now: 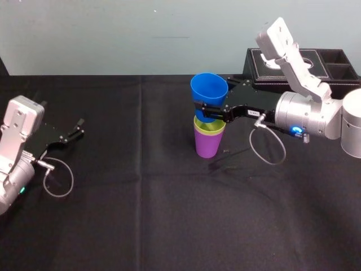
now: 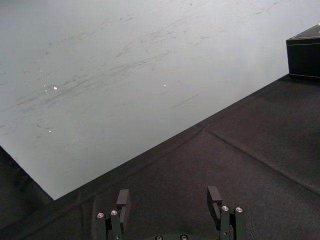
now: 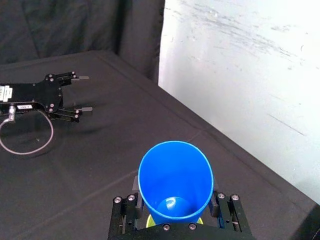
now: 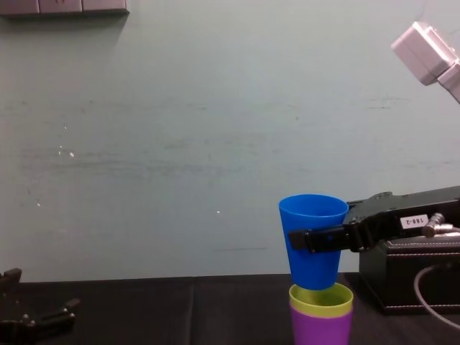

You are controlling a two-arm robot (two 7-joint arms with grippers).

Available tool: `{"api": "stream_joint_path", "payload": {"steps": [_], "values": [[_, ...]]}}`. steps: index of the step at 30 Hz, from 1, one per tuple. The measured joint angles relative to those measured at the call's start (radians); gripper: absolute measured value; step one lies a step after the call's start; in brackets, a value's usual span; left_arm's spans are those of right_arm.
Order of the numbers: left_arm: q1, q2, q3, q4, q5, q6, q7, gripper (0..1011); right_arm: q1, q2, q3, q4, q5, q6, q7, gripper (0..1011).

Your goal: Stack the three plastic cups sequentially using one hand.

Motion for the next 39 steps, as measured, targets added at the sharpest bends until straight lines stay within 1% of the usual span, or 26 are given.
{"api": "stream_joint_path", "payload": {"steps": [18, 39], "values": [[0.0, 0.0, 0.0, 0.0, 0.0, 0.0, 0.0, 1011, -0.006, 0.0, -0.002, 0.015, -0.004, 0.009, 0.011, 726], [0.0, 0.0, 0.0, 0.0, 0.0, 0.0, 0.0, 1011, -0.023, 0.007, 0.008, 0.012, 0.003, 0.014, 0.01, 726]]}}
